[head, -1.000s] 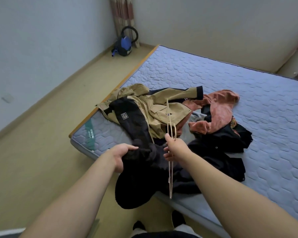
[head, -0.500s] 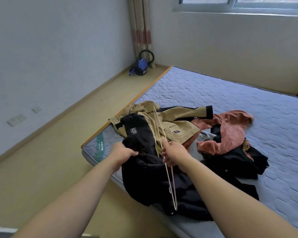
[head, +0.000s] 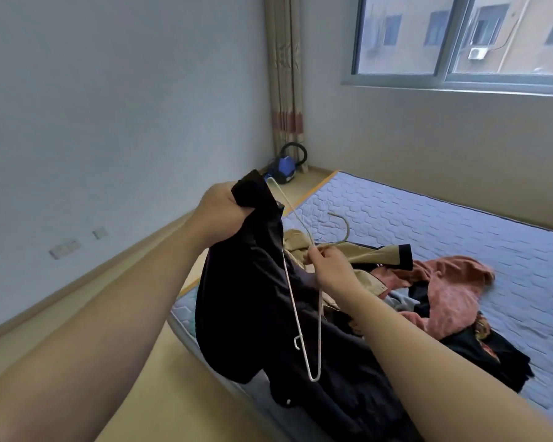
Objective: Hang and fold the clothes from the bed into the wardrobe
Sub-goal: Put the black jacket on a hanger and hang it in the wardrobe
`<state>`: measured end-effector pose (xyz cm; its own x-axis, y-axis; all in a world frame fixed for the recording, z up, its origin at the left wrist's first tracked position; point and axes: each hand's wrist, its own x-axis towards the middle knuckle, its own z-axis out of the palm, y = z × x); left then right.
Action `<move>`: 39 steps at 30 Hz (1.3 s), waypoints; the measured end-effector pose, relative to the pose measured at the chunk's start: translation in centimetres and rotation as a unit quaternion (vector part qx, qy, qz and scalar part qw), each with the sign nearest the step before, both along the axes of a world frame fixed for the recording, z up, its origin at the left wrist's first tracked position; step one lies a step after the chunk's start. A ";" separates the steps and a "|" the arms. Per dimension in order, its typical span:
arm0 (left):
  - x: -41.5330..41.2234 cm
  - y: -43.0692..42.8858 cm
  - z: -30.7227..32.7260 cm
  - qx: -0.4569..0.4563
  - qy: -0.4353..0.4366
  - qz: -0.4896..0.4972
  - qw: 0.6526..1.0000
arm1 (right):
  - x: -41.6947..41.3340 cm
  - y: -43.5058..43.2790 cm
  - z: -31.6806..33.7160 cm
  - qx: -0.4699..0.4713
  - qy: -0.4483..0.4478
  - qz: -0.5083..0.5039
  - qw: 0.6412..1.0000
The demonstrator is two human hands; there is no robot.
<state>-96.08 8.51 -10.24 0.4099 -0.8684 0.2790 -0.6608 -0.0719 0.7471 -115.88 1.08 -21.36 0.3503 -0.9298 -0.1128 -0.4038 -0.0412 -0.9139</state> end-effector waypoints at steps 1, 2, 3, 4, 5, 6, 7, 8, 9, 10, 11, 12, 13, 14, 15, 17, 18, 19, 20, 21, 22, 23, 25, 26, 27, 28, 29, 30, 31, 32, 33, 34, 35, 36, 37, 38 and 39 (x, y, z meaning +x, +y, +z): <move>0.2 0.0 1.2 -0.015 -0.009 0.002 1.000 | 0.2 -0.3 0.8 -0.010 -0.014 -0.008 1.000; 0.5 0.0 2.3 -0.030 -0.029 0.006 0.999 | 0.3 -0.3 1.8 -0.027 -0.019 -0.019 0.999; 1.0 0.1 3.3 -0.042 -0.057 0.013 0.997 | 0.4 -0.4 2.6 -0.051 -0.010 -0.031 0.998; 1.5 0.3 4.2 -0.053 -0.089 0.017 0.994 | 0.5 -0.4 3.2 -0.089 0.030 -0.042 0.995; 1.9 0.6 5.1 -0.060 -0.123 0.022 0.990 | 0.7 -0.4 3.8 -0.132 0.076 -0.055 0.987; 2.2 0.9 6.0 -0.067 -0.155 0.023 0.985 | 0.8 -0.3 4.2 -0.175 0.126 -0.067 0.974; 2.3 1.2 6.8 -0.076 -0.178 0.022 0.981 | 1.0 -0.3 4.3 -0.191 0.128 -0.088 0.969; 2.4 1.4 7.6 -0.086 -0.194 0.017 0.977 | 1.2 -0.1 4.5 -0.189 0.117 -0.094 0.971; 2.4 1.7 8.4 -0.097 -0.207 0.011 0.973 | 1.6 -0.1 4.4 -0.169 0.089 -0.100 0.976; 2.4 1.9 9.0 -0.105 -0.222 0.006 0.969 | 2.0 0.0 4.4 -0.155 0.076 -0.092 0.981; 2.3 2.1 9.5 -0.111 -0.239 0.001 0.965 | 2.5 -0.1 4.5 -0.147 0.067 -0.078 0.984; 2.3 2.3 10.0 -0.114 -0.257 -0.003 0.960 | 2.9 0.0 4.6 -0.130 0.052 -0.059 0.988; 2.2 2.5 10.3 -0.116 -0.275 -0.008 0.954 | 3.3 0.1 4.8 -0.116 0.018 -0.046 0.992; 2.1 2.6 10.6 -0.117 -0.292 -0.012 0.949 | 3.7 0.3 5.0 -0.097 -0.011 -0.037 0.994; 2.1 2.8 10.8 -0.120 -0.308 -0.015 0.944 | 4.1 0.3 5.1 -0.087 -0.030 -0.030 0.995; 2.0 3.1 11.1 -0.129 -0.327 -0.016 0.936 | 4.8 0.6 5.6 -0.059 -0.056 -0.005 0.997; 2.0 3.3 11.2 -0.134 -0.330 -0.017 0.934 | 5.1 0.8 5.9 -0.038 -0.073 0.013 0.997; 2.0 3.6 11.4 -0.140 -0.330 -0.016 0.933 | 5.3 0.9 5.9 -0.016 -0.092 0.032 0.995; 2.0 3.9 11.5 -0.147 -0.330 -0.015 0.932 | 5.5 1.0 6.0 0.001 -0.094 0.049 0.994; 2.0 4.1 11.6 -0.152 -0.330 -0.014 0.932 | 5.7 1.1 5.8 0.010 -0.094 0.064 0.994; 2.1 4.4 11.6 -0.154 -0.331 -0.016 0.931 | 5.8 1.3 5.7 0.014 -0.084 0.077 0.993; 2.2 4.6 11.6 -0.154 -0.332 -0.017 0.930 | 5.8 1.5 5.6 0.015 -0.080 0.091 0.993; 2.3 5.0 11.4 -0.155 -0.333 -0.022 0.930 | 5.9 1.7 5.5 0.018 -0.070 0.121 0.990; 2.4 5.2 11.3 -0.150 -0.335 -0.024 0.930 | 5.9 1.9 5.7 0.019 -0.061 0.142 0.988; 2.3 5.3 11.2 -0.138 -0.333 -0.027 0.932 | 6.1 1.9 5.6 0.021 -0.045 0.163 0.985; 2.2 5.6 11.1 -0.121 -0.326 -0.031 0.937 | 6.3 2.1 5.7 0.013 -0.012 0.184 0.983; 2.2 5.8 11.1 -0.098 -0.314 -0.032 0.944 | 6.6 2.0 5.4 -0.011 0.023 0.201 0.979; 2.3 6.0 11.1 -0.070 -0.304 -0.031 0.950 | 6.9 1.9 5.0 -0.033 0.057 0.207 0.976; 2.5 6.3 11.1 -0.042 -0.297 -0.027 0.954 | 7.2 1.8 4.6 -0.052 0.076 0.199 0.976; 2.8 6.5 11.0 -0.018 -0.294 -0.019 0.955 | 7.3 1.9 4.5 -0.060 0.083 0.183 0.978; 3.3 6.7 10.9 0.005 -0.296 -0.009 0.955 | 7.3 1.9 4.4 -0.061 0.084 0.164 0.981; 3.8 7.0 10.8 0.026 -0.303 0.004 0.953 | 7.1 2.2 4.7 -0.058 0.075 0.143 0.985; 4.2 7.2 10.6 0.045 -0.307 0.018 0.951 | 7.1 2.1 4.7 -0.051 0.062 0.123 0.989; 4.6 7.4 10.4 0.065 -0.304 0.031 0.950 | 7.0 2.1 4.8 -0.044 0.046 0.108 0.992; 4.9 7.5 10.2 0.082 -0.293 0.039 0.952 | 7.1 2.1 4.9 -0.043 0.032 0.089 0.995; 5.4 7.5 10.0 0.098 -0.279 0.044 0.954 | 7.1 2.1 5.0 -0.049 0.017 0.069 0.996; 5.9 7.5 9.7 0.107 -0.263 0.045 0.958 | 7.2 2.0 5.1 -0.053 0.002 0.046 0.998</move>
